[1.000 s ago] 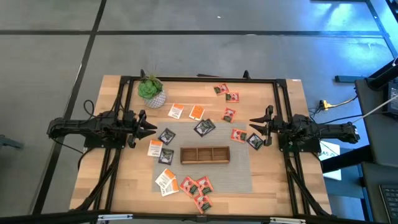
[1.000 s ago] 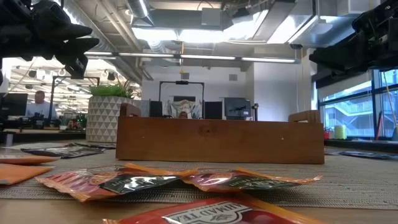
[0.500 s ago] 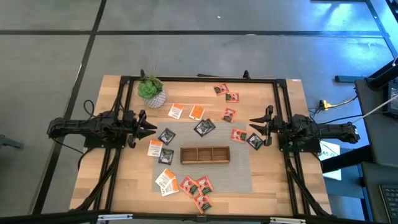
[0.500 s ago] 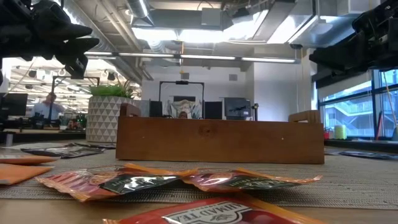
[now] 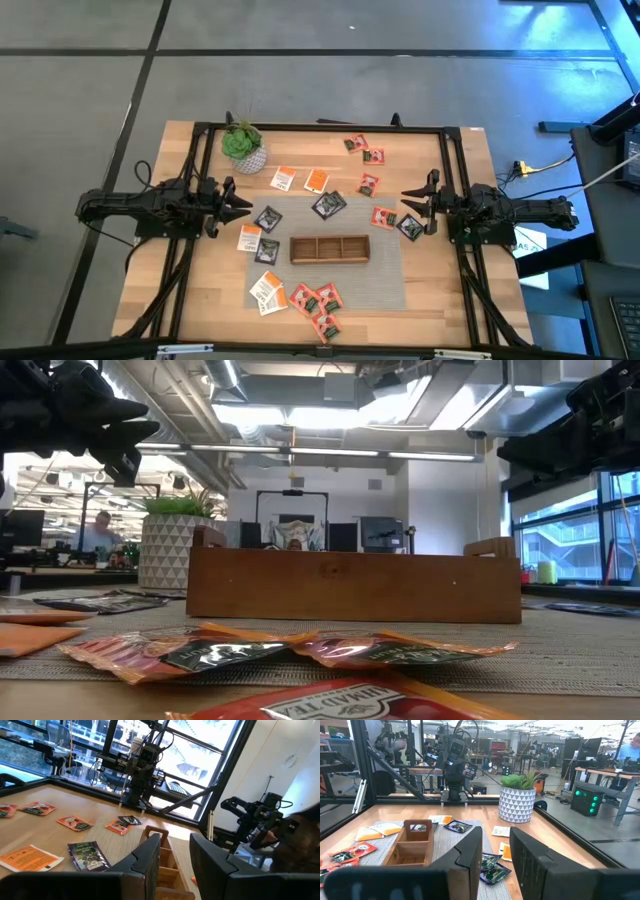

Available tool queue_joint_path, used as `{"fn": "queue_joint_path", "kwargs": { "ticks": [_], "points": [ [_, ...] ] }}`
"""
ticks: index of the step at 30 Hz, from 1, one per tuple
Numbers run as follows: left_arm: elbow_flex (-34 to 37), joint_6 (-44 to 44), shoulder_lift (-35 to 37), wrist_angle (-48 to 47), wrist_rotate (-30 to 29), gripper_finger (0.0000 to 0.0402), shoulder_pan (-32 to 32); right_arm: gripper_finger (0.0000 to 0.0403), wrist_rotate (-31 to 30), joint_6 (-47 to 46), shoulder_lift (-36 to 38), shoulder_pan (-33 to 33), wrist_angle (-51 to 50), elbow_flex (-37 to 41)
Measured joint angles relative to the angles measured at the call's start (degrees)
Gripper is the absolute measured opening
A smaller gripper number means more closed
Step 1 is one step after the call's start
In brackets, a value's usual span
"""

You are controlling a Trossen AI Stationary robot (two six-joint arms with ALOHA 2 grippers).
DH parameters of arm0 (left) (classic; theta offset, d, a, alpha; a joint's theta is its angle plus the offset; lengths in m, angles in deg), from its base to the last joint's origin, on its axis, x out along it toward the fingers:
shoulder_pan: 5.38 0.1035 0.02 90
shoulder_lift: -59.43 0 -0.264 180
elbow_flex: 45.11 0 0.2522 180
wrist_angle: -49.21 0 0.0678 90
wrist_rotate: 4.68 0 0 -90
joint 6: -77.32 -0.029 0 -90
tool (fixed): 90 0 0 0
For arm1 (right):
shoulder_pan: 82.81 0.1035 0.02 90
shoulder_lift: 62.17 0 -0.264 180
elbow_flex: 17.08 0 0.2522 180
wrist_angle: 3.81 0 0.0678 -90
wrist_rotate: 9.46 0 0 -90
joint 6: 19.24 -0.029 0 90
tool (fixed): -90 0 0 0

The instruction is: Pick & Place Tea

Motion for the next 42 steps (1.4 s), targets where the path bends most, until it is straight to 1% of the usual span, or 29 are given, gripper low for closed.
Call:
{"fn": "queue_joint_path", "kwargs": {
  "ticks": [5,8,14,20,27,31,42],
  "points": [
    [0.00,0.00,-0.01,0.00,0.00,0.0104,0.00,0.0102,-0.02,2.71,0.01,0.00,0.01,0.00],
    [0.00,0.00,-0.01,0.00,0.00,0.0104,0.02,0.0102,-0.02,2.43,0.01,0.00,0.00,-0.01],
    [-0.01,-0.04,0.00,0.00,0.00,0.0104,0.01,0.0102,0.00,-6.36,0.01,0.00,0.00,-0.02],
    [0.00,0.00,0.00,0.00,0.00,0.0104,0.01,0.0102,0.03,-8.07,0.00,0.00,0.07,-0.02],
    [0.00,-0.04,0.00,0.00,0.00,0.0104,0.00,0.0102,0.11,-15.22,0.01,0.00,1.16,-0.01],
    [0.00,-0.04,0.00,0.00,0.00,0.0104,0.02,0.0102,2.02,-18.04,0.00,0.00,0.80,-0.02],
    [0.00,-0.03,0.00,0.00,0.00,0.0104,0.00,0.0102,2.50,-19.72,0.00,0.00,-0.42,-0.01]
  ]
}}
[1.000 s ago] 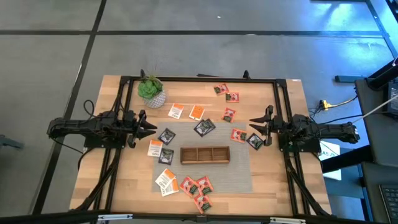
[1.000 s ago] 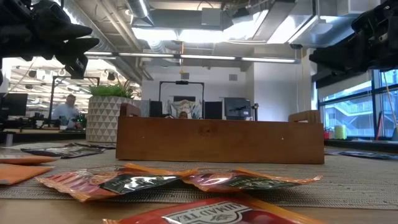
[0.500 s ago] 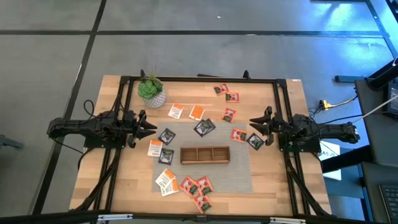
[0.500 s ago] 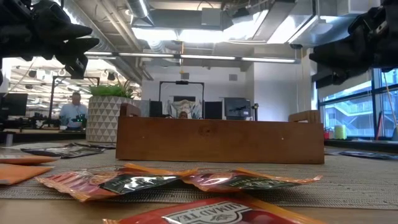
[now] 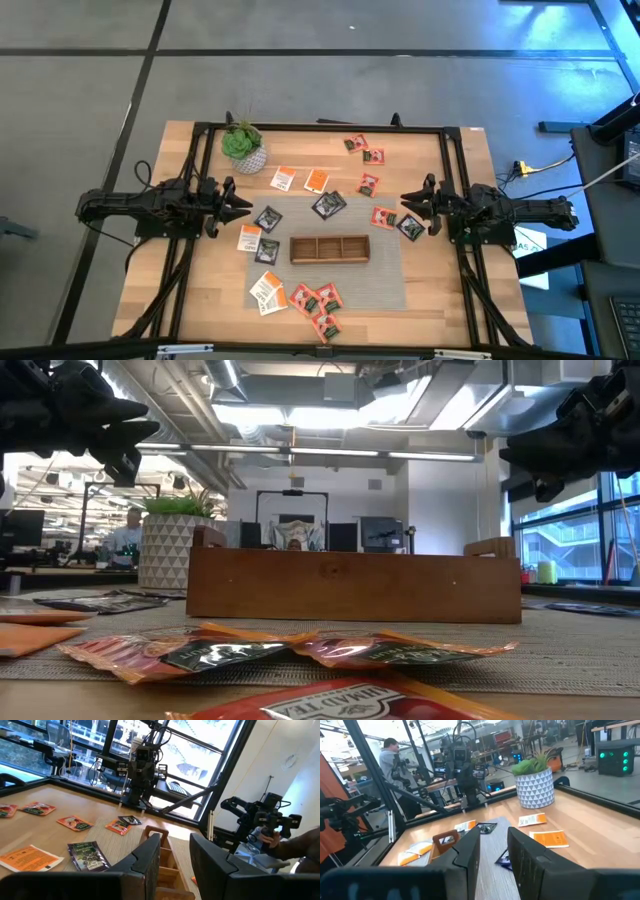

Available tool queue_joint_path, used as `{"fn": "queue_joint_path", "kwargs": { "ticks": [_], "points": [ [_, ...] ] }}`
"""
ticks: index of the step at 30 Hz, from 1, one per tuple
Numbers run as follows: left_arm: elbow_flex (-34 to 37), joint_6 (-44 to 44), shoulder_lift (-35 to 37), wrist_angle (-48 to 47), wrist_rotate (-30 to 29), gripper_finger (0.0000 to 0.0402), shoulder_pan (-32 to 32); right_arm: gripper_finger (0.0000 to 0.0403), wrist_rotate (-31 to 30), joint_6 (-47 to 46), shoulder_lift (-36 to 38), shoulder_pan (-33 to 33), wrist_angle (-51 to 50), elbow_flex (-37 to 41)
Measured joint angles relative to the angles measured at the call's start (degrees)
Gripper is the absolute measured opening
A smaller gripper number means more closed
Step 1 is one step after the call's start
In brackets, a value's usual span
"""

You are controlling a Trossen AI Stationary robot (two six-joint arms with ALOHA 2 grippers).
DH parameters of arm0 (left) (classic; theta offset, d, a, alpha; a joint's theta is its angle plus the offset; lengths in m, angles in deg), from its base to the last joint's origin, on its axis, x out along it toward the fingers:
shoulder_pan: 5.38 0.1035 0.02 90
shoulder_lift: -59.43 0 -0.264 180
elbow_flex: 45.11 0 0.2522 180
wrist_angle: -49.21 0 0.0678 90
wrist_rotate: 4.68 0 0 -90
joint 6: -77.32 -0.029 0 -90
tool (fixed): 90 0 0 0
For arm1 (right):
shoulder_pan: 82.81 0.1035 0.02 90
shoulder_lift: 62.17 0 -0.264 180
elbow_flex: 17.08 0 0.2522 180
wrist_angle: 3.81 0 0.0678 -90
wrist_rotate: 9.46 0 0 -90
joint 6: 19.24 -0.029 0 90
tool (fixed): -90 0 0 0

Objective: Pick & Place Tea
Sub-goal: Put the purple tea bag into the right section of the wooden organizer

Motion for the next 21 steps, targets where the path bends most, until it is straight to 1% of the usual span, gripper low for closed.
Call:
{"fn": "queue_joint_path", "kwargs": {
  "ticks": [11,21],
  "points": [
    [0.00,0.03,-0.02,0.00,-0.02,0.0104,0.00,0.0102,-0.44,0.05,0.00,0.02,0.07,0.01],
    [0.00,-0.60,-0.02,0.02,-0.02,0.0104,0.00,0.0102,-0.47,4.23,0.00,0.02,2.27,0.01]
  ]
}}
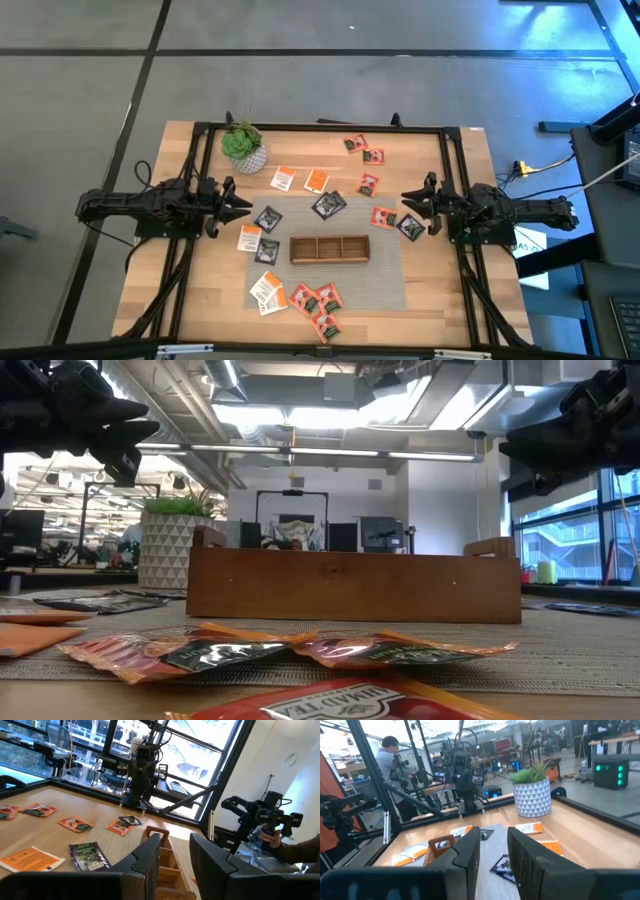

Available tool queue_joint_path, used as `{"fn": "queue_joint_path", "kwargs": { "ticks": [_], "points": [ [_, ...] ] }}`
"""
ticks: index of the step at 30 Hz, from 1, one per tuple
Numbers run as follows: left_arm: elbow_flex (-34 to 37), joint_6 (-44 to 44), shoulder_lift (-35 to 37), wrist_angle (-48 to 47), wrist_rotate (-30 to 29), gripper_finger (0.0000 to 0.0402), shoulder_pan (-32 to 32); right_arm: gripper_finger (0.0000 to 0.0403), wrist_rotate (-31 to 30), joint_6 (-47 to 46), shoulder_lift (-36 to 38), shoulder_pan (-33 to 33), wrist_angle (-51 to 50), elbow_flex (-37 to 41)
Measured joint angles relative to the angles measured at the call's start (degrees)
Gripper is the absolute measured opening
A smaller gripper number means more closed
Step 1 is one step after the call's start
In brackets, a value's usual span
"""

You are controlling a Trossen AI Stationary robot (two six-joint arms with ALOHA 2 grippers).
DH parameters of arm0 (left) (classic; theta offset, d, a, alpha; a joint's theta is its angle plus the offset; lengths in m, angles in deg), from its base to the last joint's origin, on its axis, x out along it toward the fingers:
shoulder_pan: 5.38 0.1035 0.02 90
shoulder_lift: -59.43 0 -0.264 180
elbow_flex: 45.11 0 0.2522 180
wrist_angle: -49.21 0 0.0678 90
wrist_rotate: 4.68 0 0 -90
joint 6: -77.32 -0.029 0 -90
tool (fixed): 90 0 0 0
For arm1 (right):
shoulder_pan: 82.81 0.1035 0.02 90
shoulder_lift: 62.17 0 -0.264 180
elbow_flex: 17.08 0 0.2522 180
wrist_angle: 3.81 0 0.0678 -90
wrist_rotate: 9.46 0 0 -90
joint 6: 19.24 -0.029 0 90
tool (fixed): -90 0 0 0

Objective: Pick & Place Tea
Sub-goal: Put the purple tea bag into the right section of the wooden organizer

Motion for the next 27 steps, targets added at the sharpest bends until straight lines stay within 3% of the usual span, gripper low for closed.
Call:
{"fn": "queue_joint_path", "kwargs": {
  "ticks": [6,16,23,27],
  "points": [
    [0.00,0.04,0.02,0.02,-0.04,0.0104,0.01,0.0117,1.33,0.19,0.00,0.00,0.86,-0.02],
    [0.00,0.06,0.02,0.04,-0.47,0.0104,0.00,0.0245,-3.60,0.19,0.00,-0.02,0.75,-0.01],
    [0.00,0.19,0.00,0.28,-10.75,0.0104,0.03,0.0285,-4.04,0.38,0.00,-0.02,1.01,-0.01],
    [0.00,3.00,-1.28,0.33,-10.75,0.0104,0.00,0.0287,-4.88,-0.71,0.00,-0.02,1.03,-0.02]
  ]
}}
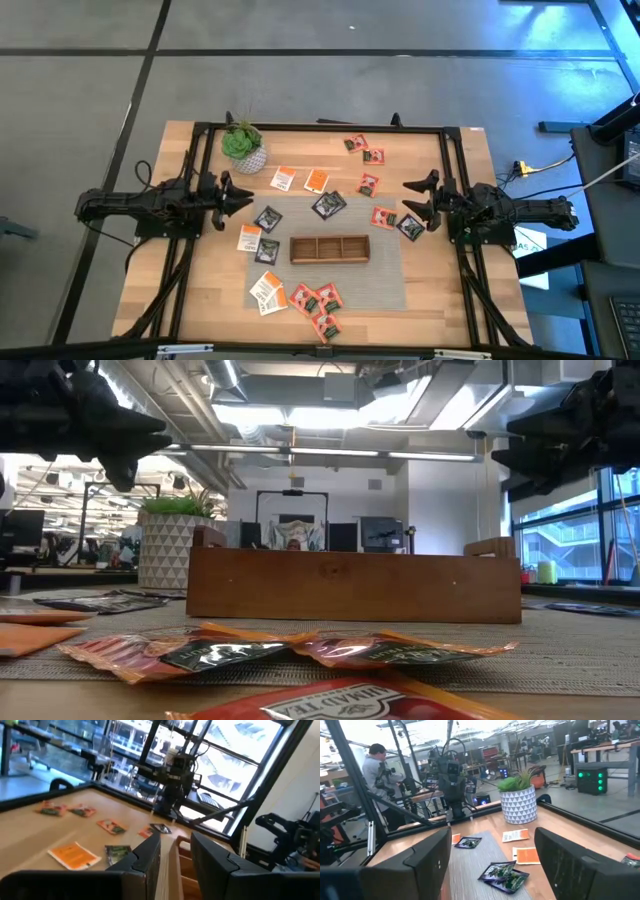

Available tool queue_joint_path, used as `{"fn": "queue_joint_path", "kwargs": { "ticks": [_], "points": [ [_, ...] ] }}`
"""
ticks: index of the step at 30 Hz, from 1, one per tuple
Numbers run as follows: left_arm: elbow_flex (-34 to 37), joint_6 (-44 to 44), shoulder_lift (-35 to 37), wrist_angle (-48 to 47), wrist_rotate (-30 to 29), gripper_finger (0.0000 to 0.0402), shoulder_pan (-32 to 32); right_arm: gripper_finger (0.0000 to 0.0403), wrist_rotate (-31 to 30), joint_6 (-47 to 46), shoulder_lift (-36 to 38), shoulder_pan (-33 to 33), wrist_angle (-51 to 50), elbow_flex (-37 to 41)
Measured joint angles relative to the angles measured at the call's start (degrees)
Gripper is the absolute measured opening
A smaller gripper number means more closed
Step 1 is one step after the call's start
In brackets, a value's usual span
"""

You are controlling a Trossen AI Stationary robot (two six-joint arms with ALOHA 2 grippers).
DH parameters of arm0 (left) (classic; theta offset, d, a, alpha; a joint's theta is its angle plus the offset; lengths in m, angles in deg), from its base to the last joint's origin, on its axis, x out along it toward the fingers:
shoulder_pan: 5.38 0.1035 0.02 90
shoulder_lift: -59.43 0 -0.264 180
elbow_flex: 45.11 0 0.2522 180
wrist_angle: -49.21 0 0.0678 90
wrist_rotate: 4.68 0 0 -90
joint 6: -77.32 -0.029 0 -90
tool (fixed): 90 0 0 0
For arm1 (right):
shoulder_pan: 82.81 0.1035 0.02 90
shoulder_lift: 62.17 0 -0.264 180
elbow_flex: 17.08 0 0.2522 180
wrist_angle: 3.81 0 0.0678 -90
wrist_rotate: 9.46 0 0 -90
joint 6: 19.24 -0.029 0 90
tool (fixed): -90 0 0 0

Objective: Pick & Place Tea
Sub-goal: Put the purple tea bag into the right section of the wooden organizer

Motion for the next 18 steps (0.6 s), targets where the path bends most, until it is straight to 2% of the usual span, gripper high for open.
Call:
{"fn": "queue_joint_path", "kwargs": {
  "ticks": [7,15,18],
  "points": [
    [-0.02,3.74,-7.24,2.27,-1.69,0.0104,0.02,0.0287,-3.83,-0.87,0.00,0.00,-0.16,0.02],
    [0.00,1.08,-19.03,16.43,-0.72,0.0104,0.00,0.0287,-11.32,-3.16,0.00,0.00,-0.49,0.01],
    [-0.01,-0.78,-23.92,21.70,-0.75,0.0104,0.05,0.0287,-12.37,-3.95,0.02,-0.02,-1.26,0.02]
  ]
}}
